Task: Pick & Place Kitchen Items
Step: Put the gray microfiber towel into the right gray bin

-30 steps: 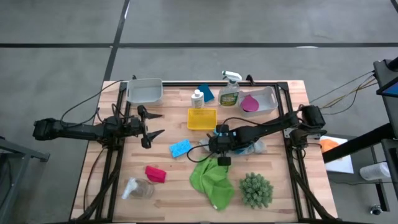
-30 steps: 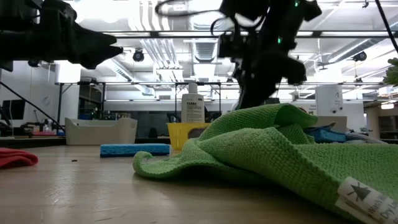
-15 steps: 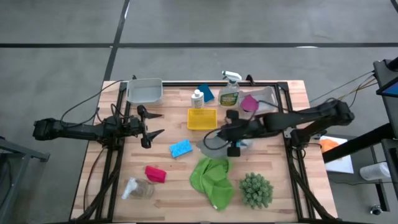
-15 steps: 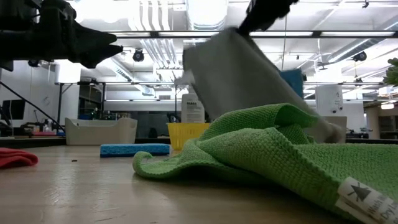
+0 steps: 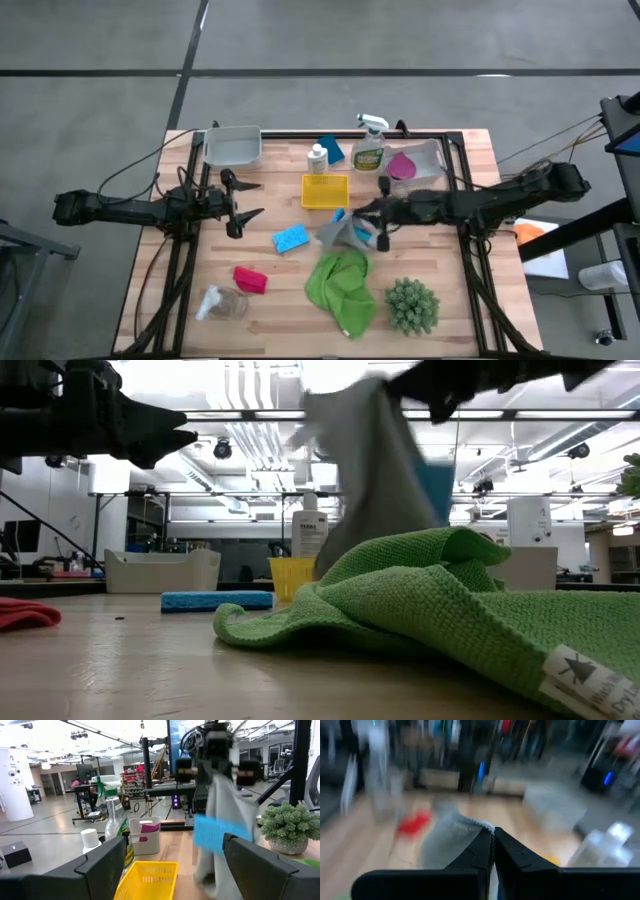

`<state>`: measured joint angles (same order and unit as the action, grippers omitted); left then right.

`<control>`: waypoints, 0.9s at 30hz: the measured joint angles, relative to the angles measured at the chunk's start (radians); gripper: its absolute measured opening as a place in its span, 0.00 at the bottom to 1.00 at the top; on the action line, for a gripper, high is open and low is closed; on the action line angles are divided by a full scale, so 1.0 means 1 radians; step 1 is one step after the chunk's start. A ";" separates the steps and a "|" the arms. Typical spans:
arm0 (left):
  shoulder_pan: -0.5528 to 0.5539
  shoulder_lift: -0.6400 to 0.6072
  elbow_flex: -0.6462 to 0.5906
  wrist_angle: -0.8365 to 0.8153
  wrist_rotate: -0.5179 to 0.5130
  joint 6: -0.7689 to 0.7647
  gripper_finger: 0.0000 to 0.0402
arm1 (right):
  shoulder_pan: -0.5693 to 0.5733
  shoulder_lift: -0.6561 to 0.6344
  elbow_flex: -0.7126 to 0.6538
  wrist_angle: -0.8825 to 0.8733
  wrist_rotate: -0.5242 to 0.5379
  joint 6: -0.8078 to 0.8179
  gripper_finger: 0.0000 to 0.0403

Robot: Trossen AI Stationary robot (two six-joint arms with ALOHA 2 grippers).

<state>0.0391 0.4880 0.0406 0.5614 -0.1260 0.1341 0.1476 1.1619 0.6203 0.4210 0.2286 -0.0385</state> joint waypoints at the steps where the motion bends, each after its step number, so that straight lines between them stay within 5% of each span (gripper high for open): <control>1: 0.000 0.000 0.000 0.000 0.000 0.000 0.82 | -0.004 -0.014 -0.039 0.098 -0.033 0.000 0.04; 8: 0.000 0.000 0.000 0.000 0.000 0.007 0.82 | -0.015 -0.035 -0.211 0.574 -0.058 0.002 0.04; 12: 0.001 0.000 0.000 0.000 0.000 0.015 0.82 | -0.026 -0.037 -0.181 0.321 -0.038 0.000 0.04; 16: 0.001 0.000 0.000 0.001 0.000 0.016 0.82 | -0.021 -0.016 -0.149 0.410 0.165 -0.021 0.04; 20: 0.002 0.000 0.000 0.007 0.004 0.016 0.82 | -0.053 0.005 -0.102 0.281 -0.128 -0.023 0.04; 23: 0.002 0.000 0.000 0.006 0.007 0.017 0.82 | -0.038 0.026 -0.056 0.295 0.088 0.020 0.04; 27: 0.002 0.000 0.000 0.007 0.012 0.019 0.82 | -0.057 0.053 -0.019 0.205 -0.151 -0.014 0.04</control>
<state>0.0410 0.4881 0.0406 0.5687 -0.1137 0.1528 0.0904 1.2144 0.6015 0.6262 0.0777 -0.0520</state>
